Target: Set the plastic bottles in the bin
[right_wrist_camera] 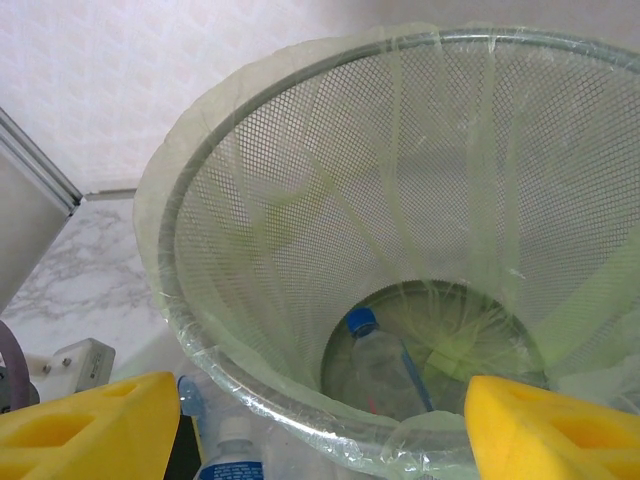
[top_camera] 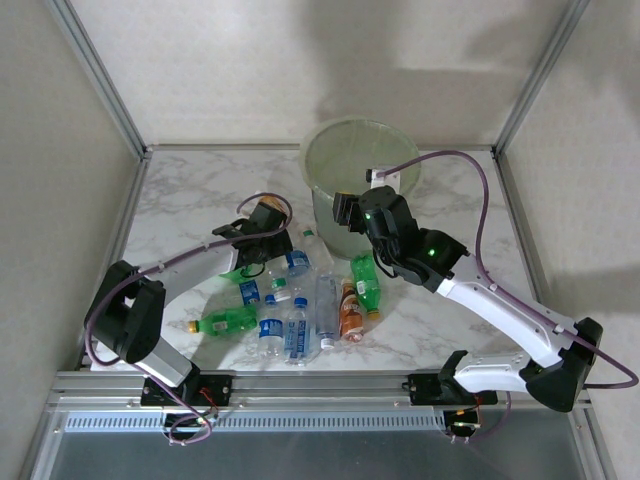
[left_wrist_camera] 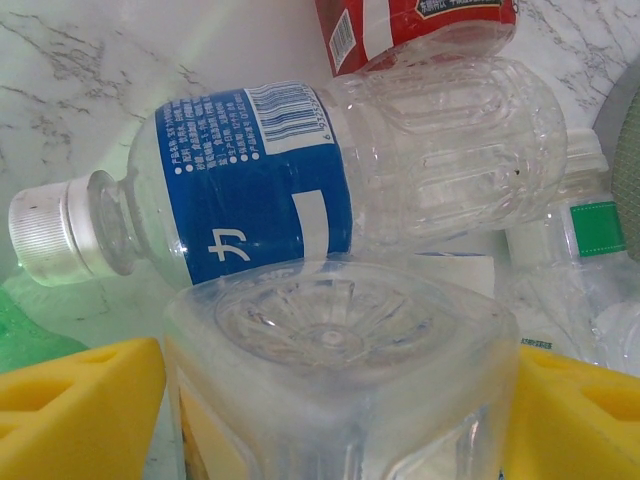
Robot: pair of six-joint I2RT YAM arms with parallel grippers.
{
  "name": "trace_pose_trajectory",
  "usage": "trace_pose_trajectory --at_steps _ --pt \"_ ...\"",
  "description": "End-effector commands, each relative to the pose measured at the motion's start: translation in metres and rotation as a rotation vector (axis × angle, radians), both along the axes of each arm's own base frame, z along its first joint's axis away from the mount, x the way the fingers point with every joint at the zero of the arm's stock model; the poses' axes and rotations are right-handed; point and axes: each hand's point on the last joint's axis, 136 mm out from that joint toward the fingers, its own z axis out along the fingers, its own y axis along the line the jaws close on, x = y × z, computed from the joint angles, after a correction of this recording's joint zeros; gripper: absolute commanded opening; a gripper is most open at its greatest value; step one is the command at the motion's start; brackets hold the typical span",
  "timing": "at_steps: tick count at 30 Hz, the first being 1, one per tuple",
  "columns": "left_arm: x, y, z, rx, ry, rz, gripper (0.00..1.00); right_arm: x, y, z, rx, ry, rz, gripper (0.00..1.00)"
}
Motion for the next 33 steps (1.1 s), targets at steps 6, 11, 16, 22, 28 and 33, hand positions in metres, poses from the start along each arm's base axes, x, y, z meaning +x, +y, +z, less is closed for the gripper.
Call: trace_pose_trajectory --at_steps 6,11,16,22,28,33 --pt "0.006 0.002 0.006 0.011 -0.024 0.02 0.74 -0.003 -0.011 0.011 0.024 -0.024 -0.035 0.75" --pt "0.005 0.002 0.005 0.006 -0.02 0.022 0.68 -0.004 -0.013 0.013 0.028 -0.027 -0.04 0.75" --pt "0.005 0.003 0.009 0.003 -0.03 0.027 0.67 -0.004 -0.014 0.014 0.032 -0.029 -0.043 0.74" --pt "0.006 0.003 0.018 -0.011 -0.051 0.029 0.62 -0.004 -0.014 0.015 0.031 -0.029 -0.041 0.75" --pt "0.005 0.002 0.031 -0.031 -0.07 0.029 0.59 -0.005 -0.016 0.014 0.033 -0.029 -0.044 0.74" --pt "0.004 0.001 0.044 -0.052 -0.088 0.026 0.58 -0.006 -0.014 0.014 0.036 -0.025 -0.036 0.75"
